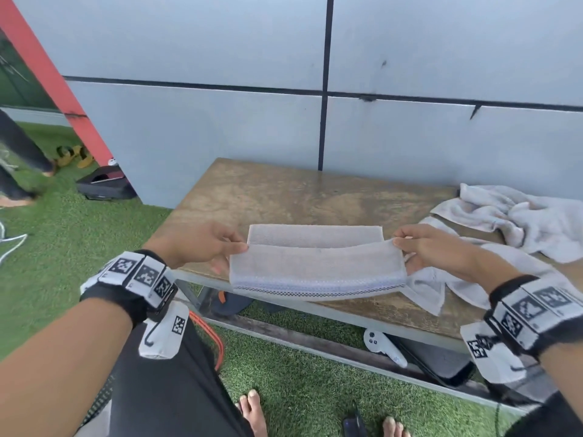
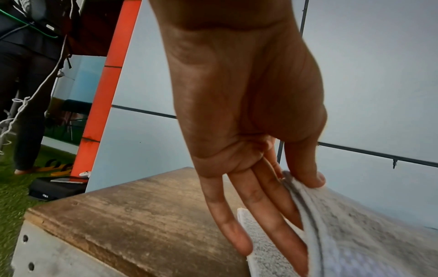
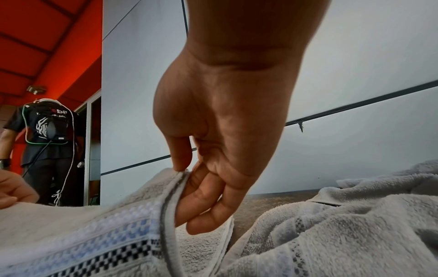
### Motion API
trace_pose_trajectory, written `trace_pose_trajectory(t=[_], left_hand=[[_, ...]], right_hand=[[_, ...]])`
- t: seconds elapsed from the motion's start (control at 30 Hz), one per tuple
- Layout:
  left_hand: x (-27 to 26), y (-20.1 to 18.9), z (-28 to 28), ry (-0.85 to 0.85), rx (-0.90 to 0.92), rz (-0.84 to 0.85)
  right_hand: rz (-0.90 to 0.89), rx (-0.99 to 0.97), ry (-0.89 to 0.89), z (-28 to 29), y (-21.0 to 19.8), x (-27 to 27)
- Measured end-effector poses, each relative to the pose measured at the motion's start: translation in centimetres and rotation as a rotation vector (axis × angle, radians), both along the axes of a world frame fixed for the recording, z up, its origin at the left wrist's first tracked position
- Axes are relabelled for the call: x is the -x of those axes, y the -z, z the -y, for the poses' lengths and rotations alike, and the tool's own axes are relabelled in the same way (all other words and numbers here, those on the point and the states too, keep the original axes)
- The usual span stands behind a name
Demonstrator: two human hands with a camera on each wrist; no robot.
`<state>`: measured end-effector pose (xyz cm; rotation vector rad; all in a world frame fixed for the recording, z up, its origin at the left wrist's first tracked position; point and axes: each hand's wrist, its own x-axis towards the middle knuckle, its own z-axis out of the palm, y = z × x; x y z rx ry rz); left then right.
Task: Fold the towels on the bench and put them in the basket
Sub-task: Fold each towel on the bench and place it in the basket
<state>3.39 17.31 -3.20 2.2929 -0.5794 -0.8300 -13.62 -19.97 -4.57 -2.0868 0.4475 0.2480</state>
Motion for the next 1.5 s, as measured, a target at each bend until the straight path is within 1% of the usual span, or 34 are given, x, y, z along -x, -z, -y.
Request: trace_pose_trajectory(t=[0.13,0.2,0.27,0.37,0.47,0.57,0.8,0.97,1.07,1.17,1.33,1.5], left_hand=[[-0.8,1.1,1.0,-0.163,0.052,0.041],[-1.4,1.5,1.8,-0.213,0.052,0.147],[-2.0,1.8,2.9,-0.242,0.013,0.264],[-3.5,3.1,4.4,-0.325,-0.009,0.348],[-4.9,5.2,5.6,-0.406,-0.020,0.407],[-5.6,6.7,6.5,-0.434,-0.037,0.432],[-6.4,8.9,7.1,-0.390,-0.096,0.445],[-6.6,9.1,7.1,-0.342,-0.132,0.497],[-6.6,9.2,7.0,-0.334,-0.119,0.527],[-6.5,9.0,6.9,-0.348,-0.094,0.532],[-6.8,8.9,6.5,-0.291,-0.087,0.511],[-7.0,8.1,6.4,-0.179,-0.242,0.504]], right_hand=[[0.035,0.215,0.050,-0.4,0.0,-1.8],[0.054,0.258,0.071,-0.4,0.2,-3.1],[0.075,0.315,0.079,-0.2,0.7,-4.4],[0.093,0.440,0.132,-0.3,1.3,-6.1],[0.112,0.467,0.218,0.0,2.6,-7.2],[0.112,0.488,0.247,0.3,3.9,-8.1],[0.098,0.554,0.243,0.6,6.4,-8.8],[0.126,0.580,0.227,0.9,7.3,-8.9],[0.131,0.589,0.223,1.0,7.5,-9.0],[0.130,0.583,0.225,1.2,7.8,-9.1],[0.115,0.584,0.218,1.2,7.7,-9.0],[0.060,0.627,0.198,0.8,7.3,-8.9]])
